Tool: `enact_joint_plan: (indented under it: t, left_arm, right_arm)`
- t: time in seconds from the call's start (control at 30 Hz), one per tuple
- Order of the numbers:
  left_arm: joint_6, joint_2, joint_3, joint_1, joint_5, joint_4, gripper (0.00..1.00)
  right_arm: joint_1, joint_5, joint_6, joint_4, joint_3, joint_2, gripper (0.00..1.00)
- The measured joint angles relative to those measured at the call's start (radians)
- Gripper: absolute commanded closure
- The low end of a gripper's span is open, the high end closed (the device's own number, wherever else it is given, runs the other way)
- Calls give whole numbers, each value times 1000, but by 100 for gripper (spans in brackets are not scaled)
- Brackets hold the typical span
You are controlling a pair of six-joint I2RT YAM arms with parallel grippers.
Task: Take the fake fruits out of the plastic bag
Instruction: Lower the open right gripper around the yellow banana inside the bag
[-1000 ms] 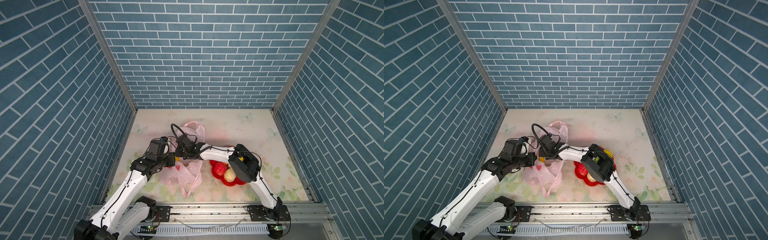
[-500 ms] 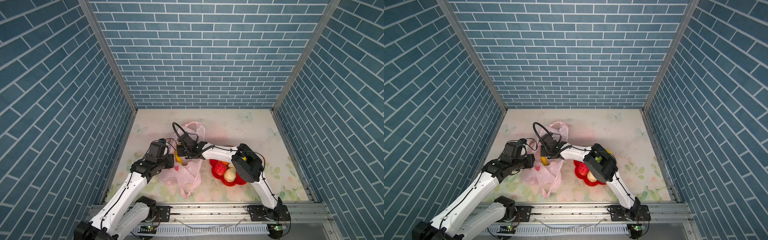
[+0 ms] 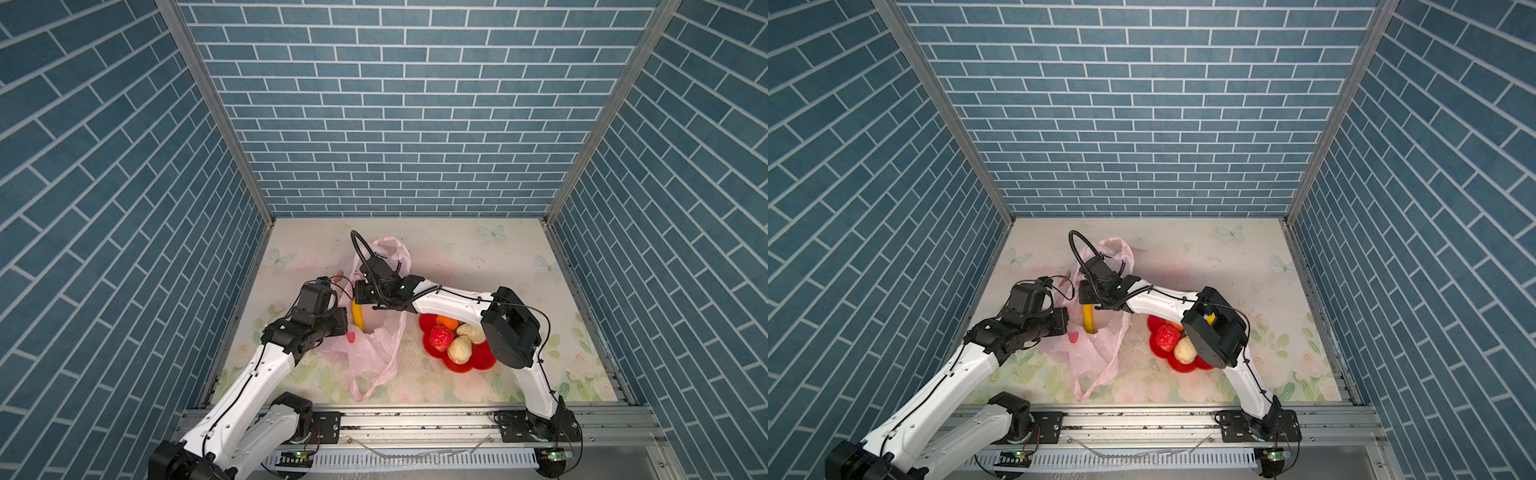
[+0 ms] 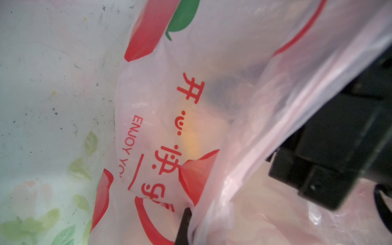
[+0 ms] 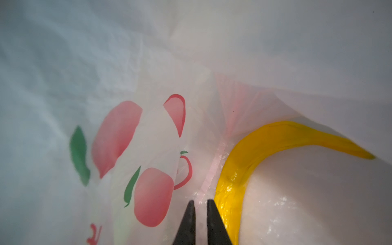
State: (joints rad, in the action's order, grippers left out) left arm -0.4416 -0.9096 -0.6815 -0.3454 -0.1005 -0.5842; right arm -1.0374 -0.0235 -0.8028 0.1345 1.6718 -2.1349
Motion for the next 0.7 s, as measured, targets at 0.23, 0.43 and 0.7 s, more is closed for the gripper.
enact_joint_plan:
  t: [0.23,0.43,0.7]
  left_arm:
    - [-37,40,9,0,3,27,100]
    - [-56,73,26,0,-18,60,100]
    - [-94,76,74,0,-59,141,100]
  right_arm:
    - [2,3,0,2,-3,2,80]
    - [4,3,-4,-5,-3,-9,58]
    - [5,-11,-31,6,8,-113,37]
